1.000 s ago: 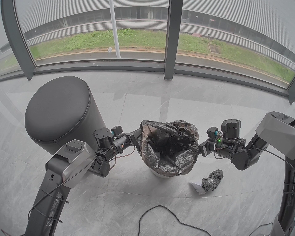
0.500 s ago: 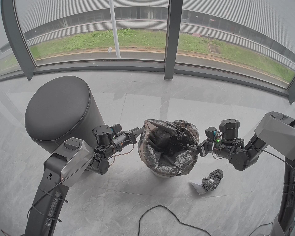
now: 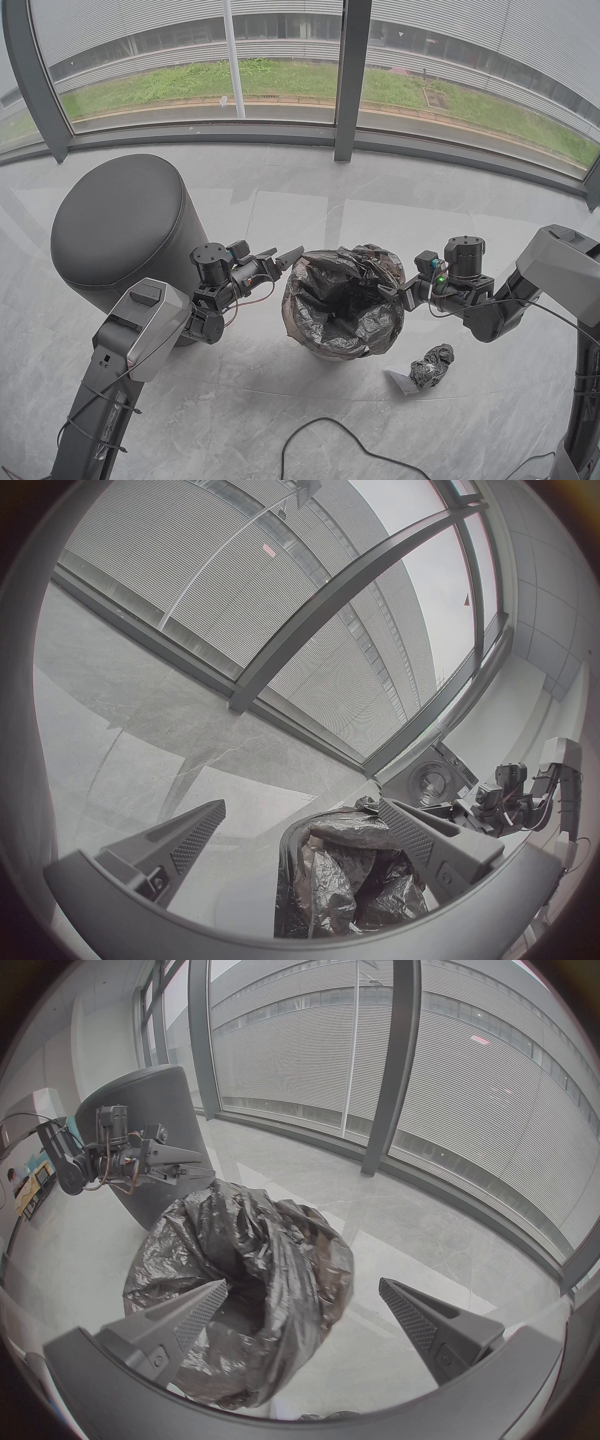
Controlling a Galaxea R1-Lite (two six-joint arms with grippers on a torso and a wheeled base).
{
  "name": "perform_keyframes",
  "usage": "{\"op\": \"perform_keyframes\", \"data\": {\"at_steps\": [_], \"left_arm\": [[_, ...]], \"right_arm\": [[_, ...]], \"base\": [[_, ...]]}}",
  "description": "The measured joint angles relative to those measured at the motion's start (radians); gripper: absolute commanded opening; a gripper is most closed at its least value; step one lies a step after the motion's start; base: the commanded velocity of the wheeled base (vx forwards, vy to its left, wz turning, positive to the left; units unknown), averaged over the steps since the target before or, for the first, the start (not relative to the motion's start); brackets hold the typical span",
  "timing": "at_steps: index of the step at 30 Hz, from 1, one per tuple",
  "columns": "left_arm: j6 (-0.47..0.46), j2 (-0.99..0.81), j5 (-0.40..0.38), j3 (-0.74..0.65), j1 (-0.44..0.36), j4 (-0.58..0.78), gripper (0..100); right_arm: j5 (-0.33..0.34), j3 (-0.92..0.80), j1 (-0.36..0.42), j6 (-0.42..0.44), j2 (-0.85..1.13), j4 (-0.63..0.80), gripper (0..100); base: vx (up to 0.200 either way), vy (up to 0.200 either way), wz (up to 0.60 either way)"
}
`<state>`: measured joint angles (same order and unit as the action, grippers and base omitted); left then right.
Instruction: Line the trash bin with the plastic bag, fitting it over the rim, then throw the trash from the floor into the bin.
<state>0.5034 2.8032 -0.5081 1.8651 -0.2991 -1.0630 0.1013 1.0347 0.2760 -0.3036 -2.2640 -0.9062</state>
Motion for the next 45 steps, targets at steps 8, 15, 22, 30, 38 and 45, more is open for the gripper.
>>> {"op": "perform_keyframes", "data": {"at_steps": [8,15,22,30,38,45], "left_arm": [[-0.002,-0.006,0.056,-0.011,-0.009,-0.011,100],[-0.001,-0.014,0.066,-0.032,-0.022,-0.033,100],[-0.002,-0.027,0.079,-0.079,-0.023,-0.066,100],[-0.001,-0.05,0.08,-0.135,-0.013,-0.093,100],[0.001,-0.064,0.08,-0.169,0.001,-0.116,100],[0.001,-0.068,0.08,-0.182,0.002,-0.121,100]], "right_arm": [[-0.003,-0.003,0.085,-0.079,0.019,0.0,100],[-0.009,0.059,0.108,-0.195,-0.031,0.001,100],[-0.019,0.185,0.105,-0.241,-0.117,0.004,100],[-0.029,0.314,0.09,-0.308,-0.205,0.005,0],[-0.024,0.388,0.079,-0.315,-0.254,0.005,0],[-0.004,0.357,0.08,-0.314,-0.233,0.005,0]], "base": [[0.0,0.0,0.0],[0.0,0.0,0.0],[0.0,0.0,0.0],[0.0,0.0,0.0],[0.0,0.0,0.0],[0.0,0.0,0.0]]}}
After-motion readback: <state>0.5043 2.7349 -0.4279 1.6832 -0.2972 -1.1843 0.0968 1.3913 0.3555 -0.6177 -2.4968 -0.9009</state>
